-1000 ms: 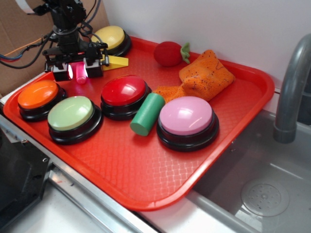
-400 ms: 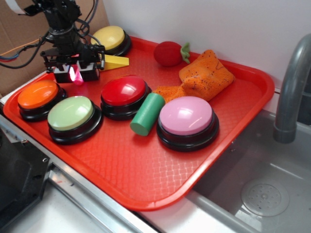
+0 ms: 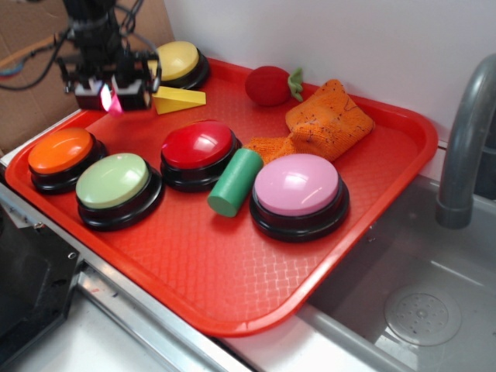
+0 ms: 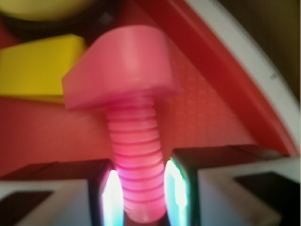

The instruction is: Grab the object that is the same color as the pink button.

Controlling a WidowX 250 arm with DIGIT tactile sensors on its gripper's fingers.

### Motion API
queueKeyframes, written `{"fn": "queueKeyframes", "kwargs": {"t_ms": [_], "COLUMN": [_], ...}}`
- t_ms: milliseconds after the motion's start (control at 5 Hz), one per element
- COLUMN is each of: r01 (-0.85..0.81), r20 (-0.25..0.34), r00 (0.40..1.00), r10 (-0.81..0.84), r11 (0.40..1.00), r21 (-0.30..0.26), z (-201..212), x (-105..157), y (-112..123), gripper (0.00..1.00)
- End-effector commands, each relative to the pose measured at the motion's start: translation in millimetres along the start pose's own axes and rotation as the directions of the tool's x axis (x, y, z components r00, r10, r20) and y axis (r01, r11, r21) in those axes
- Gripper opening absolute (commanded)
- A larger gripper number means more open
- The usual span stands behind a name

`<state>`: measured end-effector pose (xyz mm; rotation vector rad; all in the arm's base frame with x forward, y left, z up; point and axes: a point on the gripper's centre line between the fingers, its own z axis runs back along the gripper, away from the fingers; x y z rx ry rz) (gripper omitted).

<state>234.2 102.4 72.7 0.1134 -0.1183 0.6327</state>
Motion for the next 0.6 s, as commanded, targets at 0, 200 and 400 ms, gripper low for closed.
{"fn": "queueKeyframes", "kwargs": {"t_ms": [0,200,400], "r01": [0.333,0.435,0.419], "r20": [0.007,-0.014,-0.006], "r00": [0.943,0.897,0.907], "r10": [-0.334,-0.441,-0.422], "r11": [0.938,0.889,0.903], "r21": [-0.096,-0.143,-0.095], "z": [73,70,67], "x": [-19,-34,-43], "y": [-45,-60,-58], "gripper": [0.0,0.0,0.0]}}
